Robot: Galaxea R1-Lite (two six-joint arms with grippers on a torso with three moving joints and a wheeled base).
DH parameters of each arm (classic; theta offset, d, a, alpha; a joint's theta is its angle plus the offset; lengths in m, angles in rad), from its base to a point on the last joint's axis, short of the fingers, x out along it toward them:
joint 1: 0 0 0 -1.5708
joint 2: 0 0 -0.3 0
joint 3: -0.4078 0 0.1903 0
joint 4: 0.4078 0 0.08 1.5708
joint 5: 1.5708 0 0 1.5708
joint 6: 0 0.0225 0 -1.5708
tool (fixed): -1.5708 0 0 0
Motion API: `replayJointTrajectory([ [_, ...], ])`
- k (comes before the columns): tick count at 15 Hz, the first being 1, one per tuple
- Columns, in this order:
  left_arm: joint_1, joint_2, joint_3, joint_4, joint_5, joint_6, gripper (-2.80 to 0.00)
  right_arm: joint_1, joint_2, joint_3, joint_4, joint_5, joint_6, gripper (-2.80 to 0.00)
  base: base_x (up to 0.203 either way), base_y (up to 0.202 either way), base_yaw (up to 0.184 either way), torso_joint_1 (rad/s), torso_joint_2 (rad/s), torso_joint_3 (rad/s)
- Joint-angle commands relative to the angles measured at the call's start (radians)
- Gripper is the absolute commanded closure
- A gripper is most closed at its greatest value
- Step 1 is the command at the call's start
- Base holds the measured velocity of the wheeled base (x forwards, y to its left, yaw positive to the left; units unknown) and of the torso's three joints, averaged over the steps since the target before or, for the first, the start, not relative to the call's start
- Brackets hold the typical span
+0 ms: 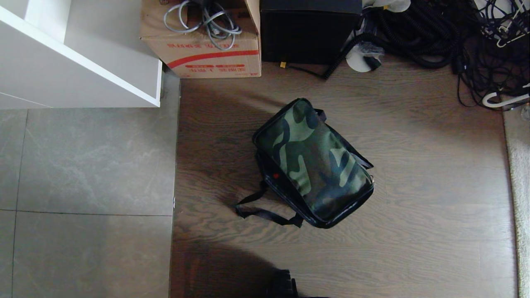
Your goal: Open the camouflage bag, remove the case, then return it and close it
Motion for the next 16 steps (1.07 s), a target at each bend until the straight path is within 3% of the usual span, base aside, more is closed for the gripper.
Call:
replayJointTrajectory([
  [1,0.000,0.002,0.000,0.000,0.000,0.000,0.00,-0.001,0.004,0.000,0.000,0.000,0.001,0.00,0.000,0.000,0.000,0.000,0.00,0.000],
  [4,0.000,0.002,0.000,0.000,0.000,0.000,0.00,-0.001,0.004,0.000,0.000,0.000,0.000,0.00,0.000,0.000,0.000,0.000,0.00,0.000],
  [9,0.000,0.001,0.000,0.000,0.000,0.000,0.00,-0.001,0.004,0.000,0.000,0.000,0.001,0.00,0.158,0.000,0.001,0.003,0.00,0.004],
  [16,0.000,0.002,0.000,0.000,0.000,0.002,0.00,0.000,0.004,0.000,0.000,0.000,0.001,0.00,0.000,0.000,0.000,0.000,0.00,0.000],
])
